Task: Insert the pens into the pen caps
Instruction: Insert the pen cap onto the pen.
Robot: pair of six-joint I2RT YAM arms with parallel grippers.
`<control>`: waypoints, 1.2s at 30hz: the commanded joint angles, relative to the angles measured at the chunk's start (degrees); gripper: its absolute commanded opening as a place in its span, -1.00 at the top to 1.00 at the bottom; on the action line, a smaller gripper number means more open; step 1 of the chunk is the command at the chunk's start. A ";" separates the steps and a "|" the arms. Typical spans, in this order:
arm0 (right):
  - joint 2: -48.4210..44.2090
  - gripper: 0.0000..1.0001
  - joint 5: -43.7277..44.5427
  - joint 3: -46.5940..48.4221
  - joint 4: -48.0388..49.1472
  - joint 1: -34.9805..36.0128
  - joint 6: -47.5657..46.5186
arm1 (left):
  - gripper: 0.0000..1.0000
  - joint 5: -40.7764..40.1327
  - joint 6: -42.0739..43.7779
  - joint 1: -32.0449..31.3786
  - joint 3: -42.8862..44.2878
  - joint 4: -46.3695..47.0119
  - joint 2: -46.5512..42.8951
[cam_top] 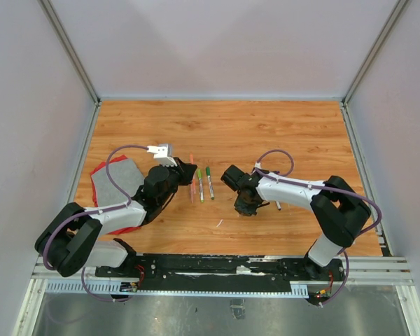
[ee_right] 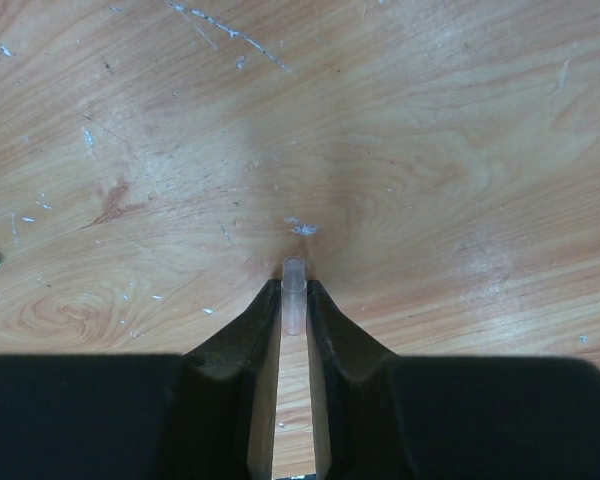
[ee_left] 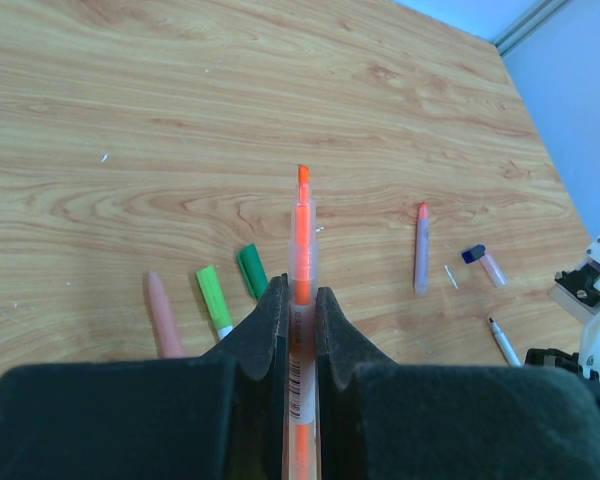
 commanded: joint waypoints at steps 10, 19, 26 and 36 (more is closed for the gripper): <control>-7.32 0.99 3.80 -5.19 1.98 -1.58 -6.17 | 0.99 4.74 1.34 0.24 2.65 3.18 2.28; -25.70 0.98 -0.24 -13.65 18.00 -6.14 -32.70 | 0.99 9.38 3.50 -1.35 4.70 4.00 5.03; -34.11 0.99 -5.14 -15.38 22.87 -9.24 -47.33 | 0.99 7.55 6.73 -8.34 7.40 3.36 7.47; -37.55 0.99 -13.67 -15.45 25.74 -17.85 -54.43 | 0.99 7.20 8.95 -13.89 8.85 4.94 9.65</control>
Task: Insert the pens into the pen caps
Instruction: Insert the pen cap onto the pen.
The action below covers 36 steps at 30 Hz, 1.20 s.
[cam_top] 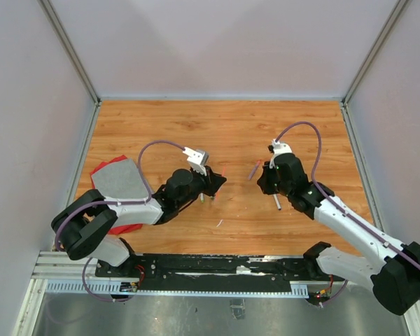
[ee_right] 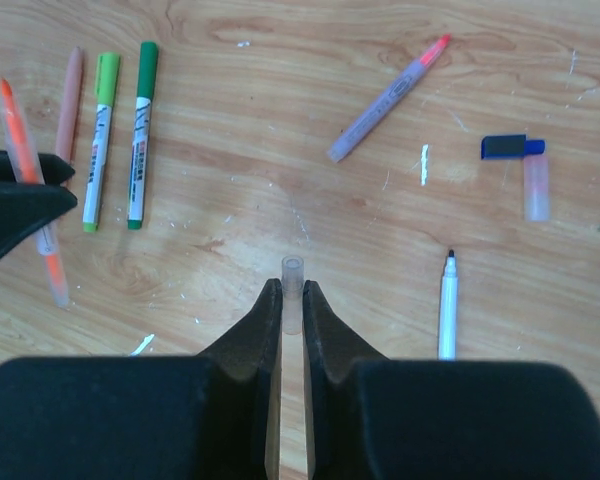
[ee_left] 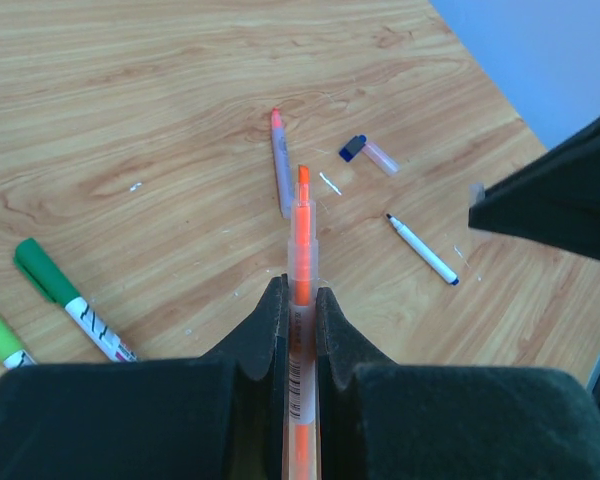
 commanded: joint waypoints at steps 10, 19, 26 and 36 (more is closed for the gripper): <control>-5.51 0.99 -18.04 -8.88 23.88 -10.52 6.06 | 0.99 1.90 5.07 -3.00 0.46 7.08 0.12; -3.89 0.99 -22.23 -13.93 46.87 -11.60 12.47 | 0.99 3.01 6.74 -4.60 0.68 8.17 0.70; 2.57 0.99 -25.10 -17.50 62.59 -11.30 19.51 | 0.99 3.40 7.06 -5.00 0.97 8.26 1.01; 8.14 0.99 -28.22 -16.89 70.02 -9.96 22.81 | 0.99 3.19 7.24 -5.10 1.14 7.87 1.18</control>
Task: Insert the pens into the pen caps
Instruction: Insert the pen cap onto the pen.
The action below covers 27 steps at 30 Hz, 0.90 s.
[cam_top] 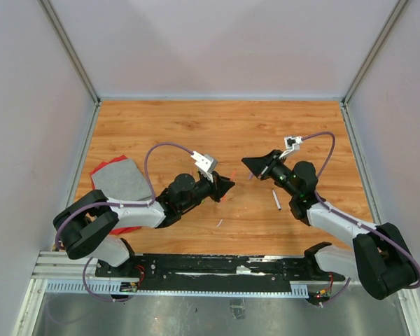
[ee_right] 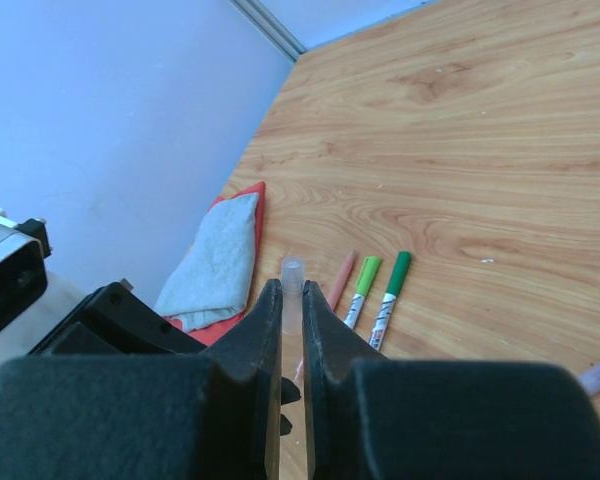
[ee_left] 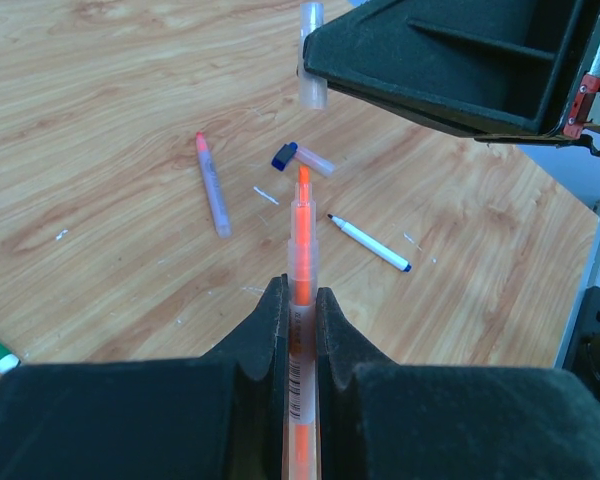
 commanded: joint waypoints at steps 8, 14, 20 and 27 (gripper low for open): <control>1.73 0.99 -4.60 0.80 6.00 1.30 1.81 | 0.99 -0.04 1.18 -0.55 1.15 2.23 0.50; 1.90 0.99 -5.55 0.94 6.42 1.82 1.92 | 0.99 -0.04 1.10 -0.55 1.18 2.18 0.52; 3.04 0.99 -6.44 1.44 6.80 2.48 2.10 | 0.99 -0.12 1.03 -0.55 1.15 2.16 0.37; 4.68 0.99 -6.90 1.43 8.58 3.36 2.69 | 0.99 -0.20 1.12 -0.55 1.15 2.16 0.43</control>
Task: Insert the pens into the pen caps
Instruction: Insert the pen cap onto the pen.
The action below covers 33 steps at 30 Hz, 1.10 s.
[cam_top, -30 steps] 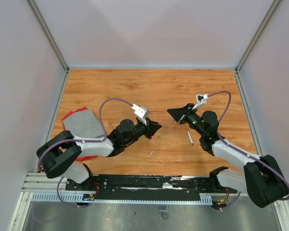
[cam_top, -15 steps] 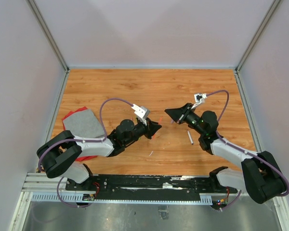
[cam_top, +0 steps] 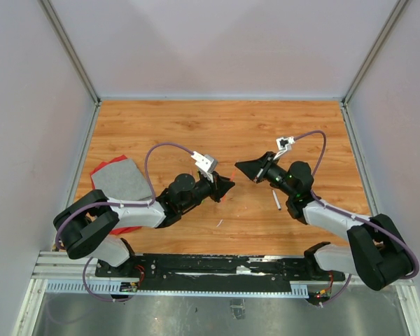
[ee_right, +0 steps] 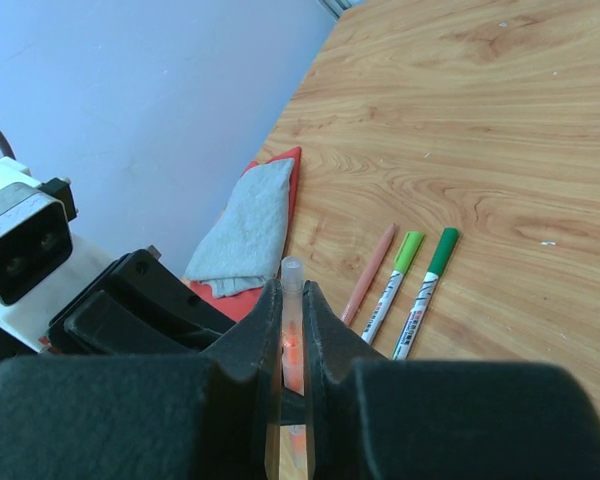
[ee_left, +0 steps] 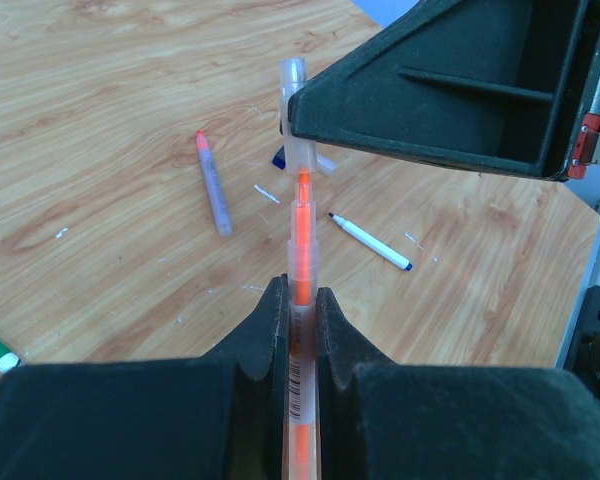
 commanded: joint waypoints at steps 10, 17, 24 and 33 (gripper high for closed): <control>1.46 0.99 -1.78 1.41 5.11 1.91 0.83 | 0.99 -0.21 1.08 -0.55 1.09 2.22 0.12; -0.75 0.99 0.15 0.07 4.42 1.95 0.25 | 0.99 -0.34 1.03 -0.55 1.07 2.19 0.06; -2.01 0.99 1.44 0.01 3.22 1.89 0.03 | 0.99 -0.34 1.05 -0.55 1.04 2.25 0.05; -0.79 0.99 0.84 -0.06 3.19 2.04 -0.05 | 0.99 -0.46 1.08 -0.55 0.90 2.34 -0.20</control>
